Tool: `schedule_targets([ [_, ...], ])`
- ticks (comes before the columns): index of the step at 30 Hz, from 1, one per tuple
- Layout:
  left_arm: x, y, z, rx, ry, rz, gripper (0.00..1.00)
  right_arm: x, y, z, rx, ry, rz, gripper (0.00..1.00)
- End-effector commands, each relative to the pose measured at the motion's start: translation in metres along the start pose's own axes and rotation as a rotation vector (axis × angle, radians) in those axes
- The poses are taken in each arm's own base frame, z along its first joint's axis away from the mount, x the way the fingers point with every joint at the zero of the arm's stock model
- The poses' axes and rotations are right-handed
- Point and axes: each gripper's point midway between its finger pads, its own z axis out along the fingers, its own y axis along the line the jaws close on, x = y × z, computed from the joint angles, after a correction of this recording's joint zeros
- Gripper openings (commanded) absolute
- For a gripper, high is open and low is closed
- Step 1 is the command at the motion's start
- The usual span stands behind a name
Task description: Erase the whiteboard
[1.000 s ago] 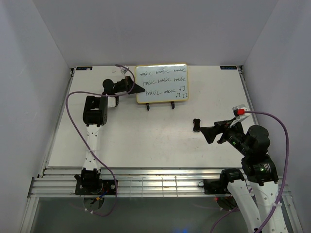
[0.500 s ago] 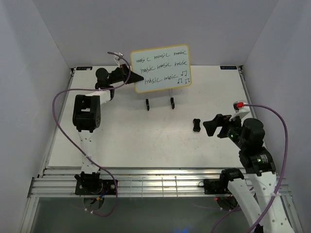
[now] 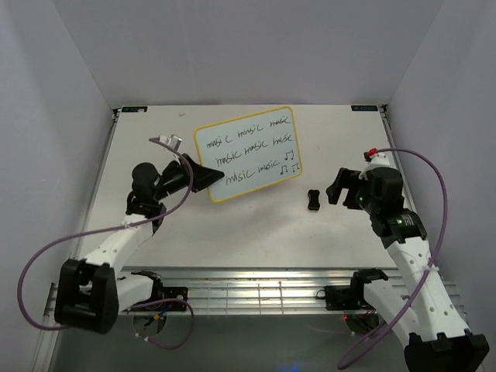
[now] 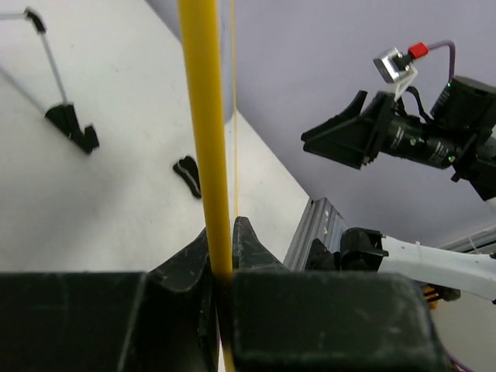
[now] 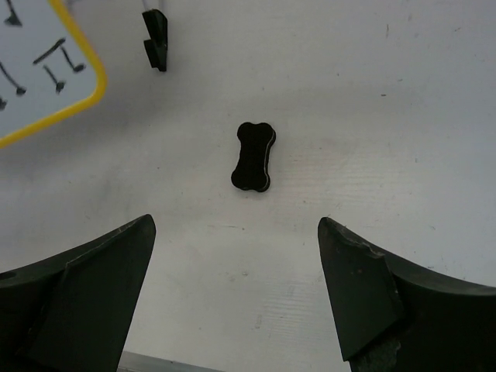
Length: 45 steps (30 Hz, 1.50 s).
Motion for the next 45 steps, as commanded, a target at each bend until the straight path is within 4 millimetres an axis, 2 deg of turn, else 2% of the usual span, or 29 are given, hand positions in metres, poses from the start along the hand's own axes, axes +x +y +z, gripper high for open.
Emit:
schedule_targets([
  [1,-0.008,-0.010,-0.024,-0.136,-0.101,0.059,0.00,-0.006,-0.003,0.016,0.021,0.022,-0.021,0.91],
  [3,-0.002,-0.031,-0.040,-0.152,-0.065,0.079,0.00,-0.001,0.003,0.024,-0.017,0.044,-0.021,0.94],
  [4,-0.007,-0.040,-0.044,-0.154,-0.055,0.135,0.00,0.004,0.002,0.030,-0.021,0.066,-0.019,0.94],
  [5,-0.006,-0.042,-0.050,-0.183,-0.038,0.150,0.00,0.009,0.002,0.034,-0.023,0.083,-0.016,0.94],
  [6,0.011,-0.030,-0.061,-0.277,0.027,0.093,0.00,0.009,0.003,0.037,-0.027,0.083,-0.010,0.93],
  [7,0.009,-0.040,-0.070,-0.287,0.019,0.127,0.00,0.012,0.003,0.042,-0.030,0.096,-0.004,0.93],
  [8,0.018,-0.041,-0.079,-0.310,0.056,0.141,0.00,0.016,0.003,0.046,-0.038,0.102,0.002,0.92],
  [9,0.021,-0.044,-0.084,-0.312,0.055,0.150,0.00,0.011,0.010,0.050,-0.078,0.082,0.005,0.90],
  [10,0.022,-0.057,-0.091,-0.288,0.031,0.182,0.00,0.015,0.008,0.056,-0.068,0.101,0.010,0.90],
  [12,0.035,-0.063,-0.097,-0.256,0.053,0.180,0.00,0.013,-0.002,0.066,0.002,0.095,0.031,0.90],
  [13,0.040,-0.070,-0.100,-0.232,0.055,0.190,0.00,0.021,-0.006,0.075,0.017,0.130,0.030,0.90],
  [14,0.047,-0.068,-0.103,-0.232,0.071,0.182,0.00,0.023,-0.015,0.081,0.072,0.141,0.018,0.90],
  [15,0.049,-0.070,-0.104,-0.224,0.072,0.185,0.00,0.017,-0.016,0.084,0.103,0.144,0.007,0.90],
  [16,0.049,-0.072,-0.105,-0.221,0.062,0.195,0.00,0.029,-0.022,0.091,0.145,0.203,-0.005,0.90],
  [19,0.042,-0.086,-0.108,-0.172,0.041,0.274,0.00,0.029,-0.014,0.106,0.129,0.247,0.027,0.90],
  [21,0.040,-0.090,-0.109,-0.166,0.049,0.302,0.00,0.041,0.003,0.111,0.019,0.300,0.017,0.90],
  [23,0.040,-0.095,-0.109,-0.143,0.053,0.323,0.00,0.057,-0.003,0.117,0.045,0.344,0.027,0.90],
  [26,0.045,-0.094,-0.107,-0.127,0.070,0.313,0.00,0.070,-0.005,0.123,0.050,0.395,0.018,1.00],
  [27,0.046,-0.094,-0.107,-0.120,0.076,0.310,0.00,0.071,-0.003,0.125,0.035,0.397,0.003,0.92],
  [28,0.048,-0.094,-0.107,-0.112,0.081,0.308,0.00,0.075,-0.002,0.127,0.030,0.409,-0.005,0.90],
  [31,0.049,-0.094,-0.107,-0.108,0.076,0.313,0.00,0.078,0.001,0.134,0.039,0.425,-0.067,0.88],
  [32,0.049,-0.094,-0.107,-0.107,0.075,0.310,0.00,0.073,-0.002,0.137,0.075,0.415,-0.088,0.88],
  [35,0.049,-0.090,-0.107,-0.129,0.066,0.302,0.00,0.078,-0.007,0.145,0.113,0.440,-0.113,0.84],
  [41,0.046,-0.086,-0.106,-0.147,0.062,0.302,0.00,0.079,-0.008,0.156,0.125,0.452,-0.137,0.72],
  [42,0.048,-0.086,-0.106,-0.142,0.068,0.302,0.00,0.079,-0.007,0.157,0.124,0.454,-0.140,0.67],
  [45,0.047,-0.088,-0.106,-0.133,0.065,0.313,0.00,0.084,-0.005,0.161,0.130,0.477,-0.156,0.65],
])
